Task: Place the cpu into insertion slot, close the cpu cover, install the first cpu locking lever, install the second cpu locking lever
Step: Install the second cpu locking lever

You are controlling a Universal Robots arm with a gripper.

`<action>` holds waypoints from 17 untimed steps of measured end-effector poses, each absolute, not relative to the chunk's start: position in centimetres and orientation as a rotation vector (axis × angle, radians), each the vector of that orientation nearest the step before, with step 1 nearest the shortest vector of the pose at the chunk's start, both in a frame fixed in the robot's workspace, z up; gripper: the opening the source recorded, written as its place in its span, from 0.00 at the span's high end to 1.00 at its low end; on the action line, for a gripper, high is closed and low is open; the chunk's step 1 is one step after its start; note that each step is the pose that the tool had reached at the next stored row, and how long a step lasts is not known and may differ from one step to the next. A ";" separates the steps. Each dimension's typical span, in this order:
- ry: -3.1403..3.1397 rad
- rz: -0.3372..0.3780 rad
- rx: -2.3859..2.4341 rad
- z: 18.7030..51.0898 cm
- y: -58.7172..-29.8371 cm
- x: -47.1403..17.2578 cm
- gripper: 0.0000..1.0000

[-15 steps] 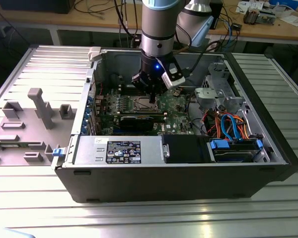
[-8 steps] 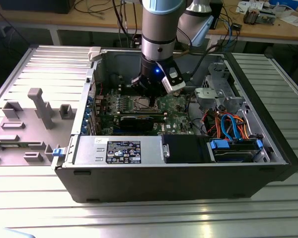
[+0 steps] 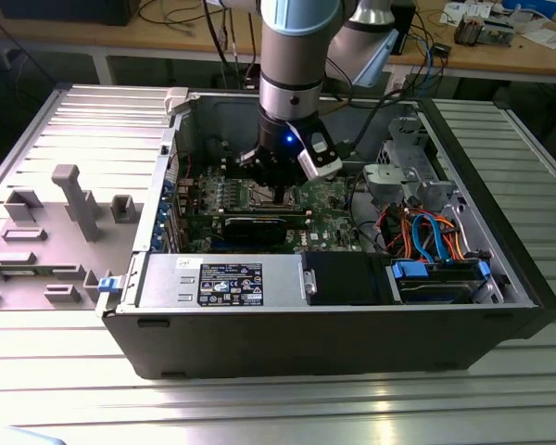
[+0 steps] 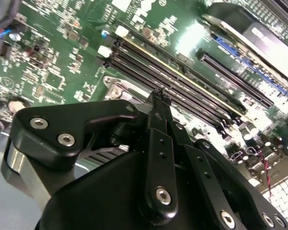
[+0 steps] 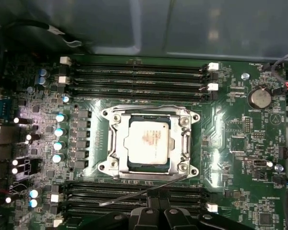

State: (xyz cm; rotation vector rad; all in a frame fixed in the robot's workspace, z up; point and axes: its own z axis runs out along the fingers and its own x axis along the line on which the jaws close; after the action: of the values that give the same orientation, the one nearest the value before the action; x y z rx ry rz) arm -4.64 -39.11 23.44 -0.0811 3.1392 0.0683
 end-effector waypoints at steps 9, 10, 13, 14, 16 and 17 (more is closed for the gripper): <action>3.134 0.164 -0.099 23.4 -39.8 -5.5 0.89; 3.134 0.174 -0.100 23.4 -40.0 -5.6 0.89; 3.133 0.186 -0.100 23.2 -40.2 -6.0 0.89; 3.132 0.194 -0.102 23.1 -40.4 -6.2 0.89; 3.131 0.206 -0.116 23.0 -40.6 -6.5 0.89; 3.131 0.209 -0.125 22.9 -40.6 -6.5 0.89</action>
State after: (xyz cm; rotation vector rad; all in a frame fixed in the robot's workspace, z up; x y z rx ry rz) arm -6.49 -40.61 22.92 -0.1254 3.1309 0.2091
